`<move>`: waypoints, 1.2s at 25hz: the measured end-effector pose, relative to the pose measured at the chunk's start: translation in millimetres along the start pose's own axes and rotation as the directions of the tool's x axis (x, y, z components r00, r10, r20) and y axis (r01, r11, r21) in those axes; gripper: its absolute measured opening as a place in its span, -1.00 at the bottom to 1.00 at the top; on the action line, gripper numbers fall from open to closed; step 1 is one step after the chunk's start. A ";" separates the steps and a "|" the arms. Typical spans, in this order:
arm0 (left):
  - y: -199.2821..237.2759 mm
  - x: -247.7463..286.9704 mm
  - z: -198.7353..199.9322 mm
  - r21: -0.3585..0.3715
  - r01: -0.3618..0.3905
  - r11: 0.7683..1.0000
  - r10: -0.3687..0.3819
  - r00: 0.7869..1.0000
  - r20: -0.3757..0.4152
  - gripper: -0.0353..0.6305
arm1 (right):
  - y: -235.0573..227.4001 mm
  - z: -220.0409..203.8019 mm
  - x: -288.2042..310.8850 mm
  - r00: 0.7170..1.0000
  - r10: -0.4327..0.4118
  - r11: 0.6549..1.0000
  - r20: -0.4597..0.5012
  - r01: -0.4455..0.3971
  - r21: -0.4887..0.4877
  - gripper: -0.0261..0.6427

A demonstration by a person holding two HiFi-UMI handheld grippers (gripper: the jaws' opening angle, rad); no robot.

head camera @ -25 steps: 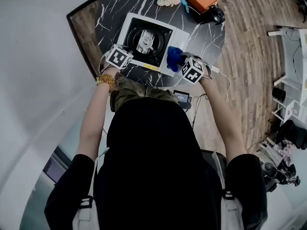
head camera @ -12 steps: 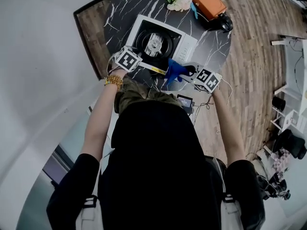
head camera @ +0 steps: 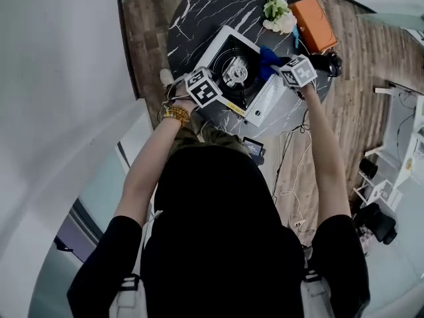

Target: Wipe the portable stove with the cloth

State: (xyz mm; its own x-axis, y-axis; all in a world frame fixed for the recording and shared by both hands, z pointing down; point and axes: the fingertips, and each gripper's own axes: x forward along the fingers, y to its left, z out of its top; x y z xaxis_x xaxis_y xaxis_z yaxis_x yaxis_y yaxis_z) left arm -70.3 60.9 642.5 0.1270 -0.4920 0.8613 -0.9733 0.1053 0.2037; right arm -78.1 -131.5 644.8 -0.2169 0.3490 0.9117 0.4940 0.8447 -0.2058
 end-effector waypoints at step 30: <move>-58.5 -147.2 46.5 0.361 0.037 0.932 -0.238 0.812 0.533 -0.11 | 227.8 118.6 -102.8 0.608 0.279 0.927 0.744 -0.372 -0.044 -0.67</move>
State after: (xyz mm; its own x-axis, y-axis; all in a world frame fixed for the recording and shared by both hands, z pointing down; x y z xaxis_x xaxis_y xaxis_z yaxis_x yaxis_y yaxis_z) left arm -41.0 87.0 482.2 0.2334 -0.8850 0.4029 -0.9713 -0.2320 0.0532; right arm -43.1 73.2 462.0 -0.6199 0.7495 0.2321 0.5758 0.6355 -0.5144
